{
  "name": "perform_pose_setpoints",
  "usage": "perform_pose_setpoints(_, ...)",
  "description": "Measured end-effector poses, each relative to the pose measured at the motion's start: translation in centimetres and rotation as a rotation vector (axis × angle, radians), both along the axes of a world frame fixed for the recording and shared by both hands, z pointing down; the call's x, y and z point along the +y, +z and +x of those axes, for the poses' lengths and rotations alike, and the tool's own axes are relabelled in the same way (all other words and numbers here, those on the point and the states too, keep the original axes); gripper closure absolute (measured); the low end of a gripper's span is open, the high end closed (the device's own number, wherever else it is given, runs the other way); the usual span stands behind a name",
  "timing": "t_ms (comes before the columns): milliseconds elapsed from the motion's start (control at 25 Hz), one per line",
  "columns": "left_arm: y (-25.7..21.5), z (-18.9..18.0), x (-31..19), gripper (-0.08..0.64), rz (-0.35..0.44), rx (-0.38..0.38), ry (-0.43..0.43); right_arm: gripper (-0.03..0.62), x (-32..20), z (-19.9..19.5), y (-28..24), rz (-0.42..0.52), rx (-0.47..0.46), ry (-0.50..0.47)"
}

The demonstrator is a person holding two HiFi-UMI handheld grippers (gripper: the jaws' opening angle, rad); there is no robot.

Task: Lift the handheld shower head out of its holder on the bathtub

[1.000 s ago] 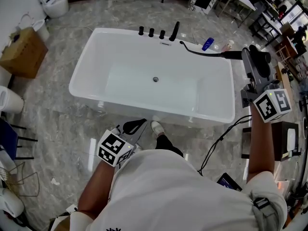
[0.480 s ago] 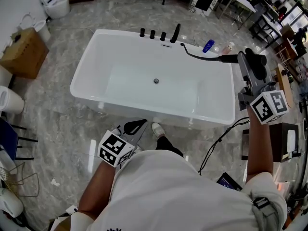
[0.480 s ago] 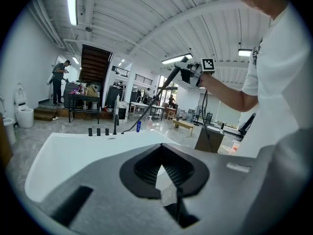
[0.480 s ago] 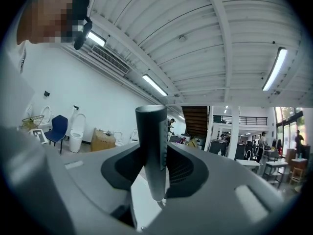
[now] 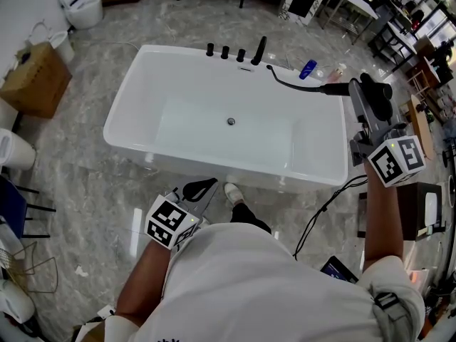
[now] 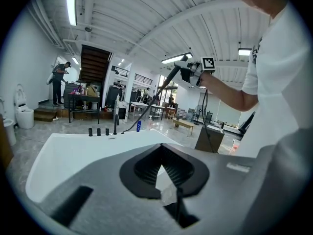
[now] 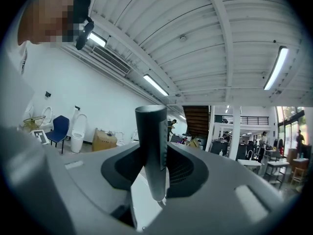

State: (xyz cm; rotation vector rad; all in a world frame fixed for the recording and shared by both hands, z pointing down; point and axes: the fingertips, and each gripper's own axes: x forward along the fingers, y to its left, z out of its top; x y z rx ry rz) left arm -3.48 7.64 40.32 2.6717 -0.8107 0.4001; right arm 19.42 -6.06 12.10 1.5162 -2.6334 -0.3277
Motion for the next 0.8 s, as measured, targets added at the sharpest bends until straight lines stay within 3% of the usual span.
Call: perform_pose_setpoints(800,0.40,0.52,-0.87,0.554,0.005,0.002,0.010,0.451,-0.23,0.11,0.69,-0.013,0.004,-0.003)
